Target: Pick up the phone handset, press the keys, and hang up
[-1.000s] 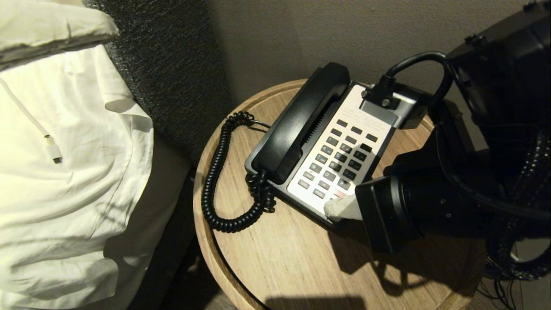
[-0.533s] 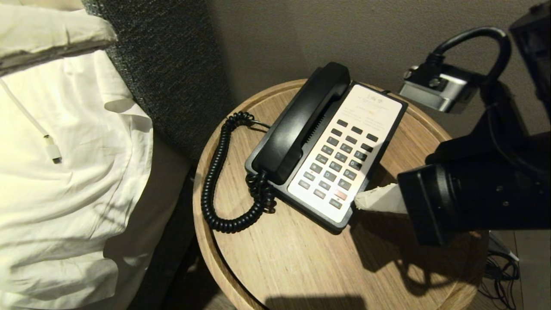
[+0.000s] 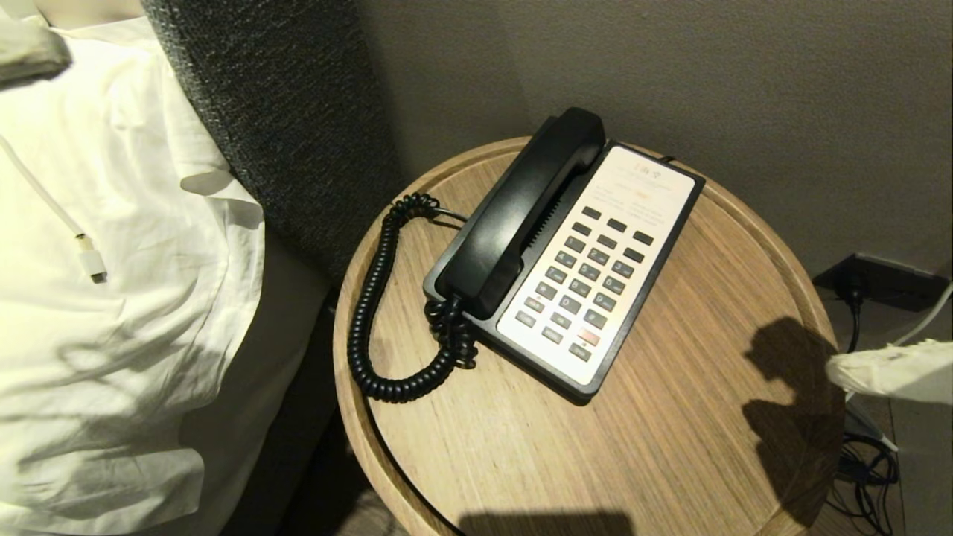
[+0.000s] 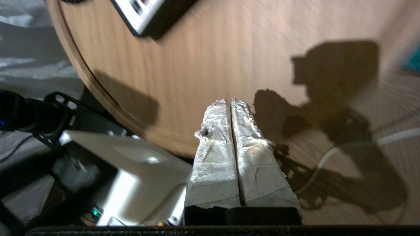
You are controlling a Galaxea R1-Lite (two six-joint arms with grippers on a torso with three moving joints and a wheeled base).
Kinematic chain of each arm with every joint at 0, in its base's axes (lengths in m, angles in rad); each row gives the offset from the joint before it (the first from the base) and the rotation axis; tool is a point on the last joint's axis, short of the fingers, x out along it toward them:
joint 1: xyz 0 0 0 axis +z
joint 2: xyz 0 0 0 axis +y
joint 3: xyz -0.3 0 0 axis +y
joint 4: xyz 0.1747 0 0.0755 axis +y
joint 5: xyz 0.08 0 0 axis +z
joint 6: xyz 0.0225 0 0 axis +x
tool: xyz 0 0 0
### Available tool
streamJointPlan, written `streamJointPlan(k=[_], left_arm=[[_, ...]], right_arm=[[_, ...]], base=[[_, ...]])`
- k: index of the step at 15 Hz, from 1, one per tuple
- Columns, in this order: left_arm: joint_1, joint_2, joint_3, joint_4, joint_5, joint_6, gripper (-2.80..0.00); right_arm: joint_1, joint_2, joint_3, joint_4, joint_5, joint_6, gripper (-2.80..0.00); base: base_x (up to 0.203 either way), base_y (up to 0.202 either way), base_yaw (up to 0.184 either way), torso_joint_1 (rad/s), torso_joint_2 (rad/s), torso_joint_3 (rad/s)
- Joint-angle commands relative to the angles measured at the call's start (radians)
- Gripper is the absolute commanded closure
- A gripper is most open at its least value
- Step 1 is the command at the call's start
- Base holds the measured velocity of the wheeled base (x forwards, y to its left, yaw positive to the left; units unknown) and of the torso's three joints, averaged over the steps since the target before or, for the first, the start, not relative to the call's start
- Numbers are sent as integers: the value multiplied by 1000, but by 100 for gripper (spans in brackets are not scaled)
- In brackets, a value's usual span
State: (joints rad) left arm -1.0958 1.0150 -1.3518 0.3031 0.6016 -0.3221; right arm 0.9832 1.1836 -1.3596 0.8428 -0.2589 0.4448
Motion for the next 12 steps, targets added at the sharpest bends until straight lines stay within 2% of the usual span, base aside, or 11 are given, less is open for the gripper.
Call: streamJointPlan(k=[1, 3, 5, 9, 12], left_arm=[[12, -32, -96, 60, 15, -23, 0], [49, -55, -204, 163, 21, -56, 0], [128, -81, -275, 273, 23, -113, 0], [326, -172, -282, 400, 21, -141, 0], [435, -298, -243, 541, 12, -154, 0]], right_arm=[[0, -161, 46, 61, -25, 14, 0], [-2, -265, 87, 125, -59, 24, 0], [-24, -345, 110, 196, -72, 38, 0], [-113, -471, 110, 322, -75, 44, 0], [-222, -579, 121, 405, -71, 45, 0]], base=[[0, 0, 0, 0, 0, 0], [0, 0, 0, 0, 0, 0], [0, 0, 0, 0, 0, 0], [0, 0, 0, 0, 0, 0], [0, 0, 0, 0, 0, 0]])
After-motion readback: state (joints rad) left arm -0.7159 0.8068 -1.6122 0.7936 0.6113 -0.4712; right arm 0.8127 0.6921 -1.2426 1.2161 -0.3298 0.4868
